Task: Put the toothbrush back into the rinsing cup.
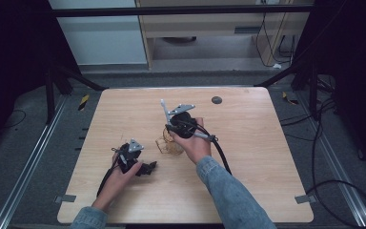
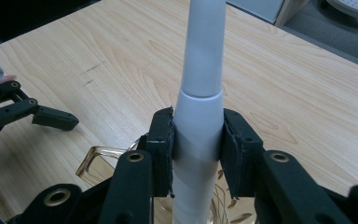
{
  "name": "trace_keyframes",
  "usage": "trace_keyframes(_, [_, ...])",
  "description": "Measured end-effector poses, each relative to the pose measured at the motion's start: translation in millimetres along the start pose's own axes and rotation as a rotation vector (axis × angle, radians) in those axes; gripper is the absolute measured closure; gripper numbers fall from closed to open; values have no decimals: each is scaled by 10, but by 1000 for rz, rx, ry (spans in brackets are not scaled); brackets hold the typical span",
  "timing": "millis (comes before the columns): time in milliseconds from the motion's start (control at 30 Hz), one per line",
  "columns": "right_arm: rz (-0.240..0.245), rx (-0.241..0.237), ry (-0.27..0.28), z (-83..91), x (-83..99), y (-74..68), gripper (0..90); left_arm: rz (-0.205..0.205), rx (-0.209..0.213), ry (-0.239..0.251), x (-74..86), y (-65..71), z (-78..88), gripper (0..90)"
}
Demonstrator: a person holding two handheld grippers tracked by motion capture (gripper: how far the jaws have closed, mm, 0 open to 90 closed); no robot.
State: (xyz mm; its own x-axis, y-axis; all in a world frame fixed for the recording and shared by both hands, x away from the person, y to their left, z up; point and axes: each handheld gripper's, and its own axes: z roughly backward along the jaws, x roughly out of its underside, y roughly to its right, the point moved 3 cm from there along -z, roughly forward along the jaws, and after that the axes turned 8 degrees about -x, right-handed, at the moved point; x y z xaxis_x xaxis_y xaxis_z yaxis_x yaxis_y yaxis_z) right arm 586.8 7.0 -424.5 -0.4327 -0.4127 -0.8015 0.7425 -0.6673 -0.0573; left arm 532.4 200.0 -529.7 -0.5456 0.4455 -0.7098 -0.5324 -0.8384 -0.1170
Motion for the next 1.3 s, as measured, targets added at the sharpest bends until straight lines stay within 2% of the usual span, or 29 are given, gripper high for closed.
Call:
trace_keyframes(367, [3, 0, 0, -26, -9, -3, 668, 0, 0, 0, 0, 0, 0, 0])
trace_keyframes(533, [19, 1, -11, -60, -29, -14, 667, 0, 0, 0, 0, 0, 0, 0])
trace_keyframes(1300, [10, -5, -21, -112, -61, -5, 663, 0, 1, 0, 0, 1, 0, 0])
